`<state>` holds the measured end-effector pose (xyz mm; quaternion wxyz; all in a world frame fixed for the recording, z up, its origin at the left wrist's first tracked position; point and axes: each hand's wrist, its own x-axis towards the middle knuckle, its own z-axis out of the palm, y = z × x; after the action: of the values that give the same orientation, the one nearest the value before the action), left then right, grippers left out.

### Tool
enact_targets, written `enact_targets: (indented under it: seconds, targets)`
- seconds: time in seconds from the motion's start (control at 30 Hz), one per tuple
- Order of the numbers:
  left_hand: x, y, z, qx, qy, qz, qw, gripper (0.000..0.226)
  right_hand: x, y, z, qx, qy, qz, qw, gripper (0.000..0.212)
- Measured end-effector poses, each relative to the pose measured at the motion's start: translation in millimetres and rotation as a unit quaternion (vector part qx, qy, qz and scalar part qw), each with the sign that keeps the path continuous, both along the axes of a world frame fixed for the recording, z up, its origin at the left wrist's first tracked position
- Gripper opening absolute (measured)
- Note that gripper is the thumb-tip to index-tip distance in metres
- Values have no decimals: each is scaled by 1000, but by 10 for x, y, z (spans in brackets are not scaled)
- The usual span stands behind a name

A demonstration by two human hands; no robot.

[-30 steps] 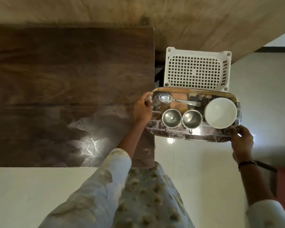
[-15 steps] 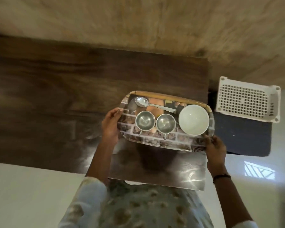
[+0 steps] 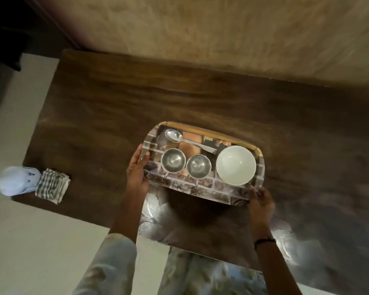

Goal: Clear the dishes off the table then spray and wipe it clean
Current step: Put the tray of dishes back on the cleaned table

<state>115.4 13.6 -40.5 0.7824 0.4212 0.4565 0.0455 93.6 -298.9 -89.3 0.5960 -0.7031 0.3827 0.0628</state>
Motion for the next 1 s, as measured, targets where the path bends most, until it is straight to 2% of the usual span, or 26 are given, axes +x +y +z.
enact_targets:
  seconds: [0.23,0.5,0.73,0.87,1.0]
  targets:
    - [-30,471,-346,-15,15,19,1000,47,229,423,-133,-103,45,59,992,25]
    - [-88,581,-592,-33,37,7,999,47,227,446,-206,-145,60,75,985,30]
    - [14,622,-643,-33,30,-18,999,34,188,356,-257,-121,83,90,985,39]
    - [30,621,-640,-31,30,-20,999,35,137,261,-319,-89,78,90,989,58]
    - [47,614,-610,-37,32,-23,999,41,162,250,-286,-79,78,90,990,51]
